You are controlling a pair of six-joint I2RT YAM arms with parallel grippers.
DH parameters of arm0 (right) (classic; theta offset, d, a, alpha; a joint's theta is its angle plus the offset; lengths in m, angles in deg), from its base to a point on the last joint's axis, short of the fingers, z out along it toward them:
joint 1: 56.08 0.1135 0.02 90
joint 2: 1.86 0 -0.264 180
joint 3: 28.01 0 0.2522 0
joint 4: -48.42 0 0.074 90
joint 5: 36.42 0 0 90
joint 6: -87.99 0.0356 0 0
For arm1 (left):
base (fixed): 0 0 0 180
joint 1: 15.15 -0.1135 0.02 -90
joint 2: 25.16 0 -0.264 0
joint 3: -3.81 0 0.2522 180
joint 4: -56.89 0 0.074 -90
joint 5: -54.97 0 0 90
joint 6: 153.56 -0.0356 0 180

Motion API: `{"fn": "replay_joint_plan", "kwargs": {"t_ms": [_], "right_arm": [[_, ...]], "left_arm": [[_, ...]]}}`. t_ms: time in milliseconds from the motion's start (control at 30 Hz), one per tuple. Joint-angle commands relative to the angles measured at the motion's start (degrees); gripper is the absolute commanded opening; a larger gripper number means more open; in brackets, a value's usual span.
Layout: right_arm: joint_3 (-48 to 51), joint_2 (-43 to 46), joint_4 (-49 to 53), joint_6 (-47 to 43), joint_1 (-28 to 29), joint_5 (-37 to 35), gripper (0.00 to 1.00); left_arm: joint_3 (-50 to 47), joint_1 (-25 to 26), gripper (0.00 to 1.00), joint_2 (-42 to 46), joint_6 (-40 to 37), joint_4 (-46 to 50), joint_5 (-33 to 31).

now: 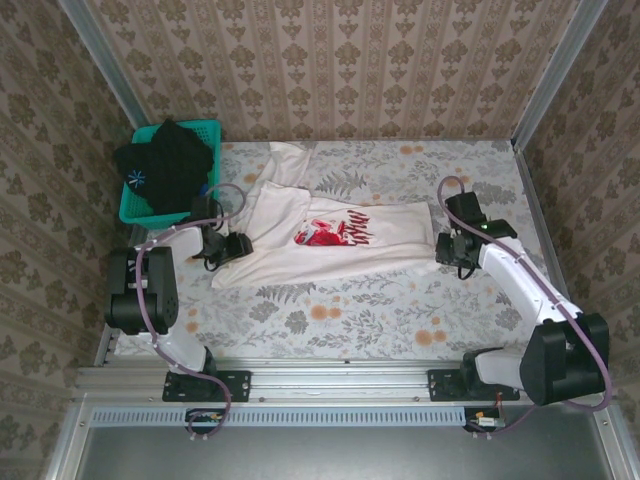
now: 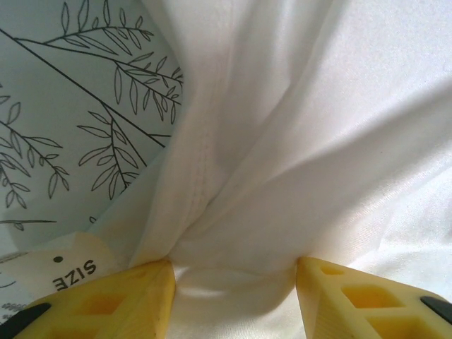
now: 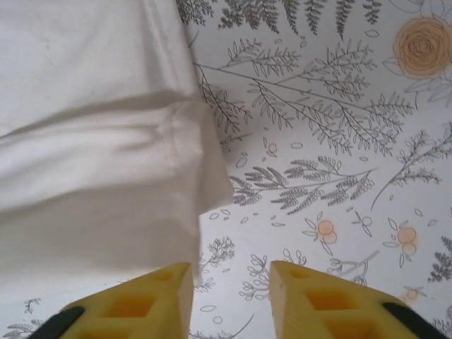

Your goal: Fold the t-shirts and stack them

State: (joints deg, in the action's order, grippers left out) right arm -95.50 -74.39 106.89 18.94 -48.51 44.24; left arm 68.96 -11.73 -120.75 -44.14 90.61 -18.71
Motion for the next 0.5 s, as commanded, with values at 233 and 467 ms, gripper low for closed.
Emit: {"fn": "replay_joint_plan", "kwargs": {"t_ms": [233, 467], "right_arm": [[10.75, 5.74, -16.13, 10.0, 8.3, 11.77, 0.45], [8.35, -15.61, -18.54, 15.79, 8.55, 7.69, 0.28]], "left_arm": [[-0.27, -0.97, 0.51, -1.16, -1.56, 4.03, -1.99], [-0.26, -0.98, 0.51, -1.64, -1.66, 4.07, -2.21]]}}
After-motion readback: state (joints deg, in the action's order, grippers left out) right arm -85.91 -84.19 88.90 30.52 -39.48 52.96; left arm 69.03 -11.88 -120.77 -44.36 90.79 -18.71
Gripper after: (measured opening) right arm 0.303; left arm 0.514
